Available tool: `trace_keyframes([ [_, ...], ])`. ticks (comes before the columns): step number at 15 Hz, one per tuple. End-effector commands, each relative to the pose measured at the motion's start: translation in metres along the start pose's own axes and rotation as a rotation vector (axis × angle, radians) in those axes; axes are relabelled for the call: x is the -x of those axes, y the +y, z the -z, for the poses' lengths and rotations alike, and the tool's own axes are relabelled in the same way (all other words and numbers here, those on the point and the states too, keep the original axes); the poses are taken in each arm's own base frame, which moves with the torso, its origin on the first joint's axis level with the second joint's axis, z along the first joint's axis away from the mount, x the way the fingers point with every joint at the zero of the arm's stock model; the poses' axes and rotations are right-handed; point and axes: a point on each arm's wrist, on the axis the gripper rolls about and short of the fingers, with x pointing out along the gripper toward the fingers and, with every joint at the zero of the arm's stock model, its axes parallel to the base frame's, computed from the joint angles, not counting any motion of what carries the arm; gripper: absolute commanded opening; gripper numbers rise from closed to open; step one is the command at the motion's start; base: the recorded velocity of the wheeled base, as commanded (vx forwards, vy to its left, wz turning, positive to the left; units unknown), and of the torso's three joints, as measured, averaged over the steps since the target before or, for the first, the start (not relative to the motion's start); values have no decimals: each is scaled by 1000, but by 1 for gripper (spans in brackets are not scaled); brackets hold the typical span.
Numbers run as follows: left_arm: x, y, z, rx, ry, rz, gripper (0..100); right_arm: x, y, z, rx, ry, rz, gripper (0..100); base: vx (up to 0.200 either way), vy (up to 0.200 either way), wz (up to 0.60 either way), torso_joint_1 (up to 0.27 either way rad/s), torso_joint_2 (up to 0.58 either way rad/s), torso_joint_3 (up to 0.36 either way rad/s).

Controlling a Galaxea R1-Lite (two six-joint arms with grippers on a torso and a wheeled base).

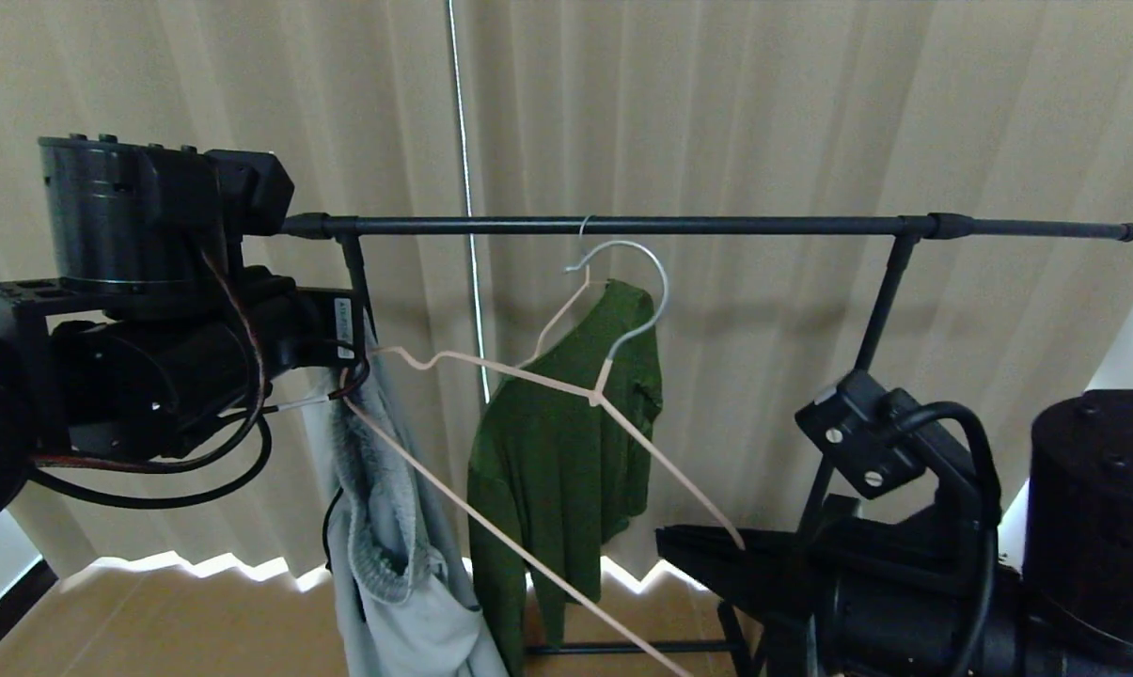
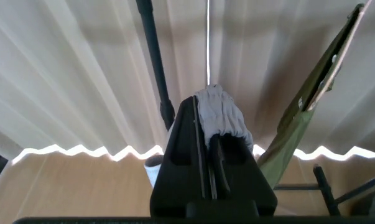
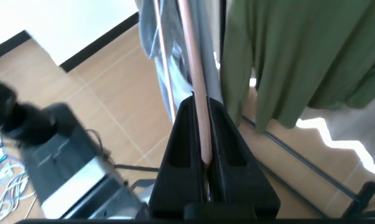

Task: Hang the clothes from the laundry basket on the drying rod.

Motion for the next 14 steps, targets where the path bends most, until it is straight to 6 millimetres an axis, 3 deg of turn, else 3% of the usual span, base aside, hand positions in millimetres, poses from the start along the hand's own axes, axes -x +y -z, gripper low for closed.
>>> trace_keyframes([
  [1,2,2,-1,3,-6,-26,0,-21,-4,-4,-12,16,32,0,0,0,0,0,0,0],
  [5,2,2,0,0,-3,-38,0,-40,-1,-12,-15,5,57,0,0,0,0,0,0,0],
  [8,2,2,0,0,-3,-38,0,-69,4,-24,-28,-27,107,0,0,0,0,0,0,0],
  [14,4,7,-3,-9,-11,-79,0,-73,6,-18,-46,-28,193,0,0,0,0,0,0,0],
])
